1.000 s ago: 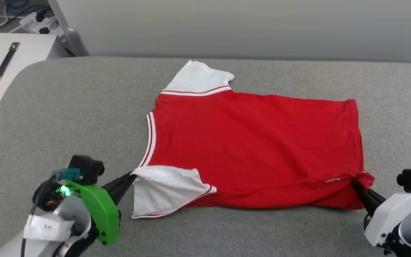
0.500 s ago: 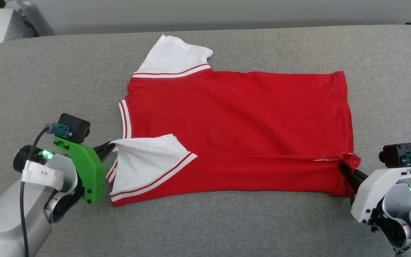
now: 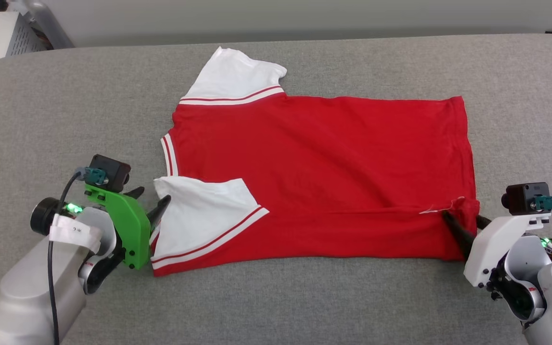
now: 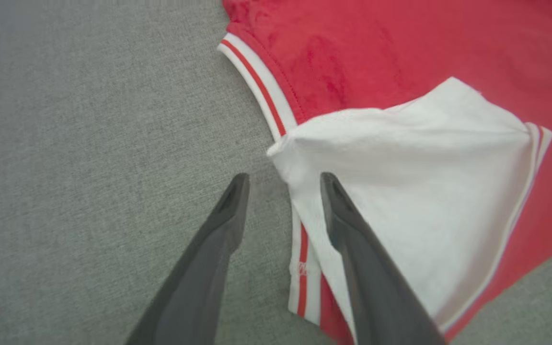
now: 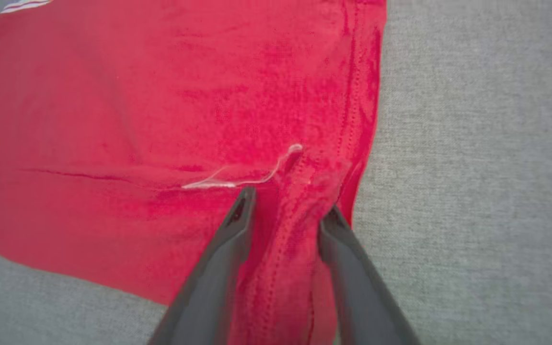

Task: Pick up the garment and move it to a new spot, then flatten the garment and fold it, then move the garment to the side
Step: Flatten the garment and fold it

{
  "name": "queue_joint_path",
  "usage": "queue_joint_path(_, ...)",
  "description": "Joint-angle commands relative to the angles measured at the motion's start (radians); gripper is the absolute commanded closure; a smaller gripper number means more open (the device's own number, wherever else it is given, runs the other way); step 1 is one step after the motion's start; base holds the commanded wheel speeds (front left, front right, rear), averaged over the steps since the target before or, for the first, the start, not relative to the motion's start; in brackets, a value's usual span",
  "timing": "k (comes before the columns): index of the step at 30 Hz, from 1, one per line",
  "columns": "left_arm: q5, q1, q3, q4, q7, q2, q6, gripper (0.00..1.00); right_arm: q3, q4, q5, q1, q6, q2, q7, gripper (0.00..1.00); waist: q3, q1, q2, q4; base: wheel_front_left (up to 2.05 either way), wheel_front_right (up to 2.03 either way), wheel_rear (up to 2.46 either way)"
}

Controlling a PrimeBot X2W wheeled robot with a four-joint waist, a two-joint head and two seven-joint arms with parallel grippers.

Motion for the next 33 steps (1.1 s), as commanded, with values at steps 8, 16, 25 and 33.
queue_joint_path(8,-0.121,0.023,0.110,0.061,-0.110,-0.039,0.051,0.00,0.014,-0.025,-0.009,0.003,-0.001,-0.009,-0.041,0.00,-0.075,-0.0001,0.0000,0.020,0.00,0.00,0.00)
queue_joint_path(16,-0.217,0.151,0.179,-0.104,-0.153,-0.039,0.123,0.00,-0.024,-0.089,-0.051,0.076,-0.001,-0.005,0.021,0.00,-0.140,-0.0001,0.0000,0.042,0.00,0.00,0.00)
queue_joint_path(25,-0.283,0.358,0.191,-0.390,-0.099,0.020,0.281,0.00,-0.109,-0.289,-0.120,0.194,-0.001,0.042,0.215,0.00,-0.160,-0.0001,0.0000,0.043,0.00,0.00,0.00)
queue_joint_path(33,-0.291,0.448,0.165,-0.562,-0.011,0.079,0.404,0.00,-0.192,-0.440,-0.177,0.259,-0.001,0.121,0.348,0.00,-0.119,-0.0001,0.0000,0.040,0.00,0.00,0.00)
